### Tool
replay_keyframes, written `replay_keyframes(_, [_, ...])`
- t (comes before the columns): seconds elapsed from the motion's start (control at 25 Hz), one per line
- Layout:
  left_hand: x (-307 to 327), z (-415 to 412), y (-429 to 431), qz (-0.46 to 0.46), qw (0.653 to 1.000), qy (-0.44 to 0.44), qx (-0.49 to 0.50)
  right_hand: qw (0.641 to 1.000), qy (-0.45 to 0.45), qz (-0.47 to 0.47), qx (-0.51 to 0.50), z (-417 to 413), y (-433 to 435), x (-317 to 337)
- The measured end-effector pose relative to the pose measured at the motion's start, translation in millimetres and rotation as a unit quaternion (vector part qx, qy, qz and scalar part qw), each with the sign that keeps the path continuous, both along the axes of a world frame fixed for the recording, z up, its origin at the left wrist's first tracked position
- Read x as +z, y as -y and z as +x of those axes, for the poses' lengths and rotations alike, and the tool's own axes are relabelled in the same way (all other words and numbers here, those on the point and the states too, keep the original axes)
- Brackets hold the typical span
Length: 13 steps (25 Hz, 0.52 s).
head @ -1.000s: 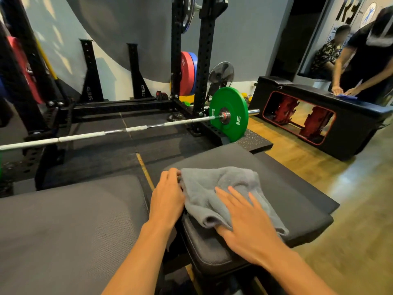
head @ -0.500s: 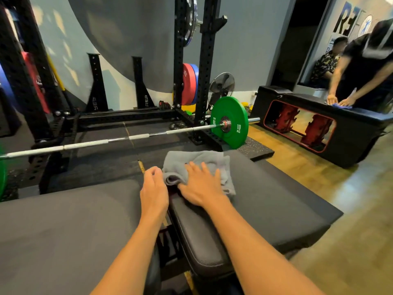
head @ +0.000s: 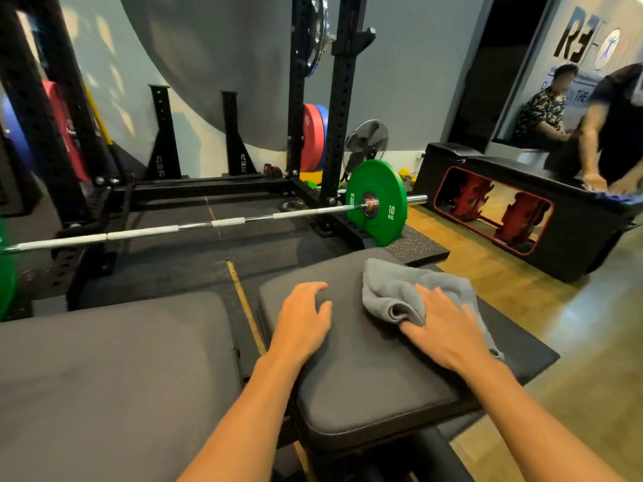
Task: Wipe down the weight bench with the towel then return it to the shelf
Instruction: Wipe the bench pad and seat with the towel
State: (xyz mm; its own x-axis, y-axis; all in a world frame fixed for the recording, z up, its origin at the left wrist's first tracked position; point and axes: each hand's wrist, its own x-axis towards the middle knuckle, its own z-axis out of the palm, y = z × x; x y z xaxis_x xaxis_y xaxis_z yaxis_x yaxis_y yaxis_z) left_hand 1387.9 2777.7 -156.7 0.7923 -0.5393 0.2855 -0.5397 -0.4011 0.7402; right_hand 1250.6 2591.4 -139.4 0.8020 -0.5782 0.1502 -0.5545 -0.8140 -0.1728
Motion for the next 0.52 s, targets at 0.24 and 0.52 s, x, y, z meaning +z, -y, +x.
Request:
replay_keyframes(0.24, [7,3,-17,-0.141,0.978,-0.109,0.108,0.999,-0.041,0.018,0.006,99,-51,-1])
replay_keyframes(0.52, [4,20,-38,-0.176,0.962,-0.165,0.126,0.978,-0.023,0.040,0.202,60,-122,-2])
